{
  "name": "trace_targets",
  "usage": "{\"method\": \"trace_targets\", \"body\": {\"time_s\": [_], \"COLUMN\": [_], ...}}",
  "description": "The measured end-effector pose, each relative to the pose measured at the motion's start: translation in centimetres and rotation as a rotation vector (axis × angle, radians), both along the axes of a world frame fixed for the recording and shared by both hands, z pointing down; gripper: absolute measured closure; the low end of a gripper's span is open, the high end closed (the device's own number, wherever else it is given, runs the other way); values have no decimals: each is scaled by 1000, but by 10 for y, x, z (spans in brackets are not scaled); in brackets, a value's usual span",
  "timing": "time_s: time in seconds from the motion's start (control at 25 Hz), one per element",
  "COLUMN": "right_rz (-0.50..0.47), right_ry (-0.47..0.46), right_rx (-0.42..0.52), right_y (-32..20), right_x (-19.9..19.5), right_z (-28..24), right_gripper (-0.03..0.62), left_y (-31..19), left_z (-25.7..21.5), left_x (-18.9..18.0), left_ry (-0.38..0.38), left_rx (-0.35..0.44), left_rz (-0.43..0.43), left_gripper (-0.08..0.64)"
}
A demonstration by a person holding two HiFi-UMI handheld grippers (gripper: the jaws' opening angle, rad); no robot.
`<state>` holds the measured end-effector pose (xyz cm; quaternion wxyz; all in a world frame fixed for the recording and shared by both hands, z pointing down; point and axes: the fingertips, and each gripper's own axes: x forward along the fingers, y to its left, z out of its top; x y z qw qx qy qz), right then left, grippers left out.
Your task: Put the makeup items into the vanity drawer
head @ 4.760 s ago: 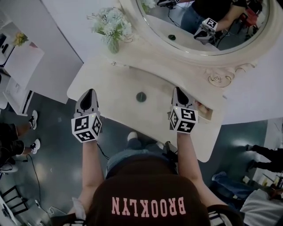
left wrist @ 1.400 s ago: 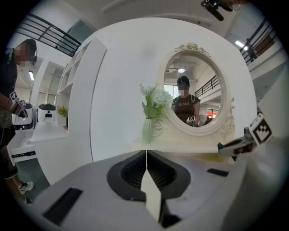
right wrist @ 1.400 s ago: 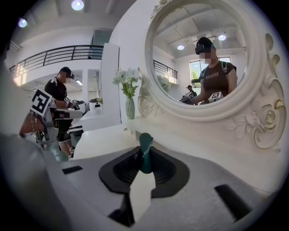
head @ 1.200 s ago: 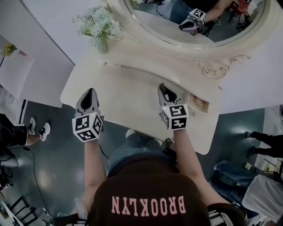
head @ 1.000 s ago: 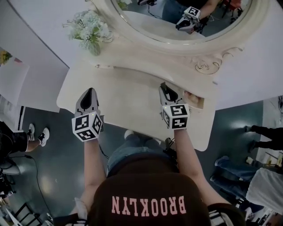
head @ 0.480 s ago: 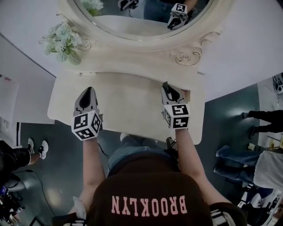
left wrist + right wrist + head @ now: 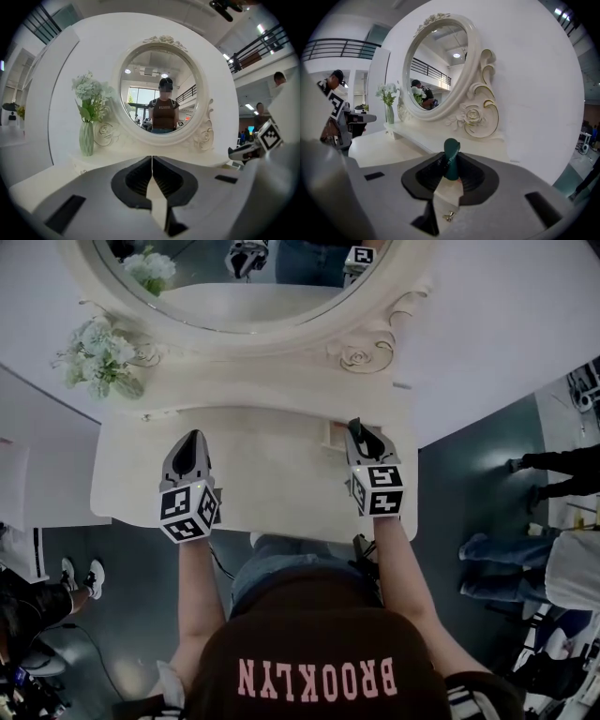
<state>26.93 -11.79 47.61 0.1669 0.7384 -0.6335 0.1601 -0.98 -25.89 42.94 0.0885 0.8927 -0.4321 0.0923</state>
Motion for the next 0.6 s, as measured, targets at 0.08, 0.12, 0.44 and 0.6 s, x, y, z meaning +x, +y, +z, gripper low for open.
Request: {"method": "trace_targets", "body": {"time_s": [0.08,0.12,0.44,0.6], "right_rz": [10,12,25,47], "right_ry": [-14,-20,-73,-81], "right_rx": [-8,-13,-59,-96], "right_y": [4,5,5,2], "right_x": [5,7,6,5], "right_z": [5,7,34,47], "right_gripper": [520,518,494,472], "left_y": [1,1,0,-2], "left_z": [3,5,28,36], "left_x": [8,11,17,14], "left_ry": [-2,-3,-31,-46], "left_rx": [-5,-10,-60,-81], "left_rz": [11,15,29,25], "left_gripper": [554,554,554,554]}}
